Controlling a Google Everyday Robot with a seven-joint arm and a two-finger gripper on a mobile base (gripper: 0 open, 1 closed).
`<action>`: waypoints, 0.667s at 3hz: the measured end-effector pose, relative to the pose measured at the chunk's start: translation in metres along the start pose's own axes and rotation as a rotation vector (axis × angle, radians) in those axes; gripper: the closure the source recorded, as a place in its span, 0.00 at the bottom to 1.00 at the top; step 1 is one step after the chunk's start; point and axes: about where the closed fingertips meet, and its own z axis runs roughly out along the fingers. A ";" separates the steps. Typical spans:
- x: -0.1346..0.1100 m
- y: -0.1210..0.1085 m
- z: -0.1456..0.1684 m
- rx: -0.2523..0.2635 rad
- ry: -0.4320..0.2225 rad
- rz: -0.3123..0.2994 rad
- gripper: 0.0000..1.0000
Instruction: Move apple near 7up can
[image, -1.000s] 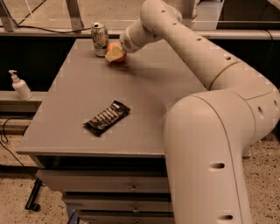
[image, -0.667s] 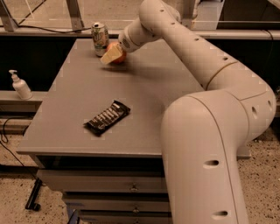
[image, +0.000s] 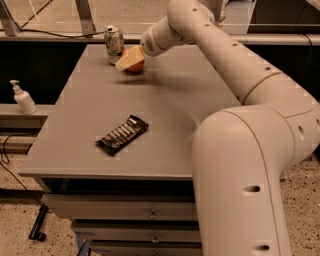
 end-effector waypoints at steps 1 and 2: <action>0.008 -0.005 -0.029 -0.014 -0.071 0.035 0.00; 0.037 -0.007 -0.074 -0.047 -0.131 0.066 0.00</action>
Offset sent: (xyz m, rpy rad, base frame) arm -0.0777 -0.1434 0.0202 0.2385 -0.0096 0.0109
